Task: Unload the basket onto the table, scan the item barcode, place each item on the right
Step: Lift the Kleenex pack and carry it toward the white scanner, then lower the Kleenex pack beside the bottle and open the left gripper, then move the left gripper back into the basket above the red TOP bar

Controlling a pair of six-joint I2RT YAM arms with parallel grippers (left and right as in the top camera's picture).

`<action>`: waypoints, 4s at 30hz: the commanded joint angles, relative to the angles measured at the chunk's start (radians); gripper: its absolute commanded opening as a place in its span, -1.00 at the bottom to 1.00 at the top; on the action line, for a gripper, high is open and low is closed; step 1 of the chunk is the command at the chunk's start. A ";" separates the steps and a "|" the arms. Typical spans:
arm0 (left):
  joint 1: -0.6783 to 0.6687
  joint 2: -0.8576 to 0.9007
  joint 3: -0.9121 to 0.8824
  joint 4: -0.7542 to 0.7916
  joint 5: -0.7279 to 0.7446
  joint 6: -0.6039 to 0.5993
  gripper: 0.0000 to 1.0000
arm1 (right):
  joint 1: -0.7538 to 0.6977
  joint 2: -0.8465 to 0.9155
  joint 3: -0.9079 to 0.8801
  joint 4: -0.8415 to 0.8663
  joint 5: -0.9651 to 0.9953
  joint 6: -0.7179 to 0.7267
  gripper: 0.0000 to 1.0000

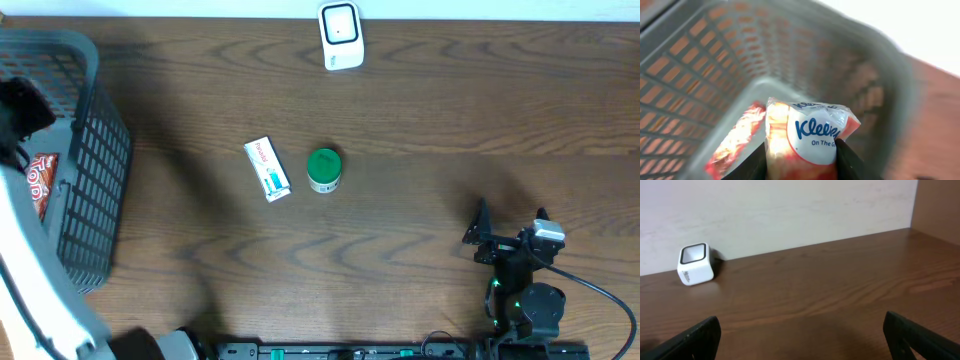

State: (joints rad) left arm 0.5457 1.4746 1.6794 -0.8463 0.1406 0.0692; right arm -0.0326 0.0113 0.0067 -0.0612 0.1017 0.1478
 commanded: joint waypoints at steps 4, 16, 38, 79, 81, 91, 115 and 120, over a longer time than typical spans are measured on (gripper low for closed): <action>-0.073 -0.113 0.009 -0.018 0.354 -0.049 -0.27 | -0.003 -0.003 -0.001 -0.002 0.005 -0.011 0.98; -0.552 -0.068 0.008 -0.079 0.413 -0.048 -0.25 | -0.003 -0.003 -0.001 -0.002 0.005 -0.011 0.99; -1.146 0.372 0.008 -0.019 0.262 -0.067 -0.25 | -0.003 -0.003 -0.001 -0.002 0.005 -0.011 0.98; -1.229 0.029 0.008 0.026 -0.070 0.139 0.48 | -0.003 -0.003 -0.001 -0.002 0.005 -0.011 0.99; -1.209 -0.045 0.008 0.030 -0.190 0.135 0.50 | -0.003 -0.003 -0.001 -0.002 0.005 -0.011 0.99; -0.844 -0.333 0.008 -0.015 -0.602 -0.210 0.56 | -0.003 -0.003 -0.001 -0.002 0.005 -0.011 0.98; 0.019 -0.056 -0.053 0.019 -0.455 -0.409 0.56 | -0.003 -0.003 -0.001 -0.002 0.005 -0.011 0.98; 0.060 0.070 -0.053 0.051 -0.354 -0.181 0.61 | -0.003 -0.003 -0.001 -0.002 0.005 -0.011 0.98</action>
State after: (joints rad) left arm 0.5785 1.4822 1.6325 -0.8009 -0.3004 -0.2840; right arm -0.0326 0.0113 0.0067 -0.0616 0.1017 0.1478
